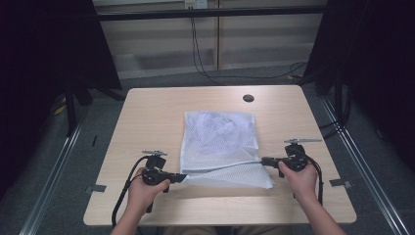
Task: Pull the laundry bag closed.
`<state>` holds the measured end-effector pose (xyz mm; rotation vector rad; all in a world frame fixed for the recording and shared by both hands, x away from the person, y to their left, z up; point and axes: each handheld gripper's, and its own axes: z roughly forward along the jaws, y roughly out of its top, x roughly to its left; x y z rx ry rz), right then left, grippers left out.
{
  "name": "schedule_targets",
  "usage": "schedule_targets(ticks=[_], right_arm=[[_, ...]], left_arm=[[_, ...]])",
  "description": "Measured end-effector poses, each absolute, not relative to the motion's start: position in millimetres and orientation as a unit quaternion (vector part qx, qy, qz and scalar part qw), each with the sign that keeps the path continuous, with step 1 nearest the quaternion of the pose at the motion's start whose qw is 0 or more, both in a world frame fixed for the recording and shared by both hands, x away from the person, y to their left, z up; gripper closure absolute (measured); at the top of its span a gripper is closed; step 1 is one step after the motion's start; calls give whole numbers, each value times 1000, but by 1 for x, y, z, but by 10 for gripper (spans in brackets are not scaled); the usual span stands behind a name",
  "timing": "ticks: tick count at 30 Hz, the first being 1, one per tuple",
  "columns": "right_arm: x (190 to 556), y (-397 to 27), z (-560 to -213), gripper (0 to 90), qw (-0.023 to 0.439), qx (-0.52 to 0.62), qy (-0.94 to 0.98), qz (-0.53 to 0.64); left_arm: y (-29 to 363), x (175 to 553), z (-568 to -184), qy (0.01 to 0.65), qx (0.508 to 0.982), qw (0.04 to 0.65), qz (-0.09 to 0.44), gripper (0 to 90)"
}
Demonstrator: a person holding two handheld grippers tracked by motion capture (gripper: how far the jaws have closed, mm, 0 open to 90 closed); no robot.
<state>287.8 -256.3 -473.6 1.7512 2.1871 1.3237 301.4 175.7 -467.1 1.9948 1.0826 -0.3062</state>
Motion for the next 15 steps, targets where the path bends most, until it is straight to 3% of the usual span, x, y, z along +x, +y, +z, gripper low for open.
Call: schedule_targets(ticks=[9, 11, 15], right_arm=[[287, -254, -475, 867, 28, 555, 713, 427], [287, -253, -474, 847, 33, 553, 714, 427], [287, -256, -475, 676, 37, 558, 708, 431]], left_arm=[[175, 301, -469, 418, 793, 424, -129, 839], [174, 300, -471, 415, 791, 432, -129, 729], [177, 301, -471, 414, 785, 450, -98, 524]])
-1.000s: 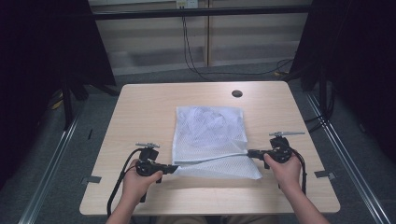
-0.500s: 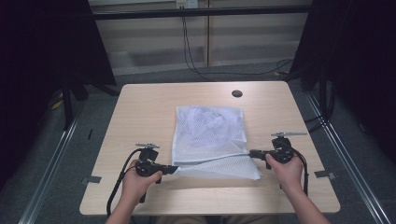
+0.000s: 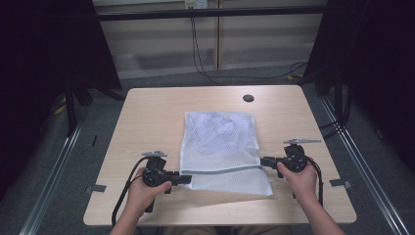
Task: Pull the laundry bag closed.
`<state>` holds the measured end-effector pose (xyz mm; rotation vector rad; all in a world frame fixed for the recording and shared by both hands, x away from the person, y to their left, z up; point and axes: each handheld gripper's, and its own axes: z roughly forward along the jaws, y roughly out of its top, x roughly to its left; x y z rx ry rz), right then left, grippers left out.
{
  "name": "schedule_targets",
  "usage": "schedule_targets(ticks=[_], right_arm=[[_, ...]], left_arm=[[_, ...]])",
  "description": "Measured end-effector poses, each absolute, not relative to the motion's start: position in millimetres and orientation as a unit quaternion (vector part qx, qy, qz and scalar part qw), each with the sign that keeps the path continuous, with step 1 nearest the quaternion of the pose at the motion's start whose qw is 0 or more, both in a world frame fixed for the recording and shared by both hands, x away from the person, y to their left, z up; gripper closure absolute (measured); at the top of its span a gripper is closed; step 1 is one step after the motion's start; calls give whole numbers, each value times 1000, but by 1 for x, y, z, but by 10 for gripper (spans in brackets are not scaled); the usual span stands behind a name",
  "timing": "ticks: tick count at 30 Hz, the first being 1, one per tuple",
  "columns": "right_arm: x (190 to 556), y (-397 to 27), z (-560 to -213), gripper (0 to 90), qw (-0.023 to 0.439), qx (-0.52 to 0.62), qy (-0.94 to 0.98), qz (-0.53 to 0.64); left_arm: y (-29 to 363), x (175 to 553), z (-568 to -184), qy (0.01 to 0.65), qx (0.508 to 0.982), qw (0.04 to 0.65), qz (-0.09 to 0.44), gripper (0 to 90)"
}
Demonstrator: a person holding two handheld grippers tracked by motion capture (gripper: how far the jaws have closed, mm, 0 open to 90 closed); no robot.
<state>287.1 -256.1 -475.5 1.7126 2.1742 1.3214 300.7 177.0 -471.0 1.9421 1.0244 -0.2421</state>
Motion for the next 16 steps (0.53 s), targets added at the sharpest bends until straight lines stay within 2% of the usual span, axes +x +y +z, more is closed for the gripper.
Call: schedule_targets(ticks=[3, 5, 10, 16], right_arm=[[287, -258, -476, 595, 45, 560, 705, 433], [287, -258, -477, 528, 56, 556, 705, 437], [287, -259, -476, 449, 71, 551, 700, 447], [286, -259, -475, 384, 85, 551, 699, 449]], left_arm=[[180, 302, -471, 412, 782, 461, -84, 407], [181, 303, -471, 409, 783, 463, -76, 282], [180, 305, -472, 408, 787, 459, -56, 211], [180, 309, -470, 413, 785, 460, -42, 196]])
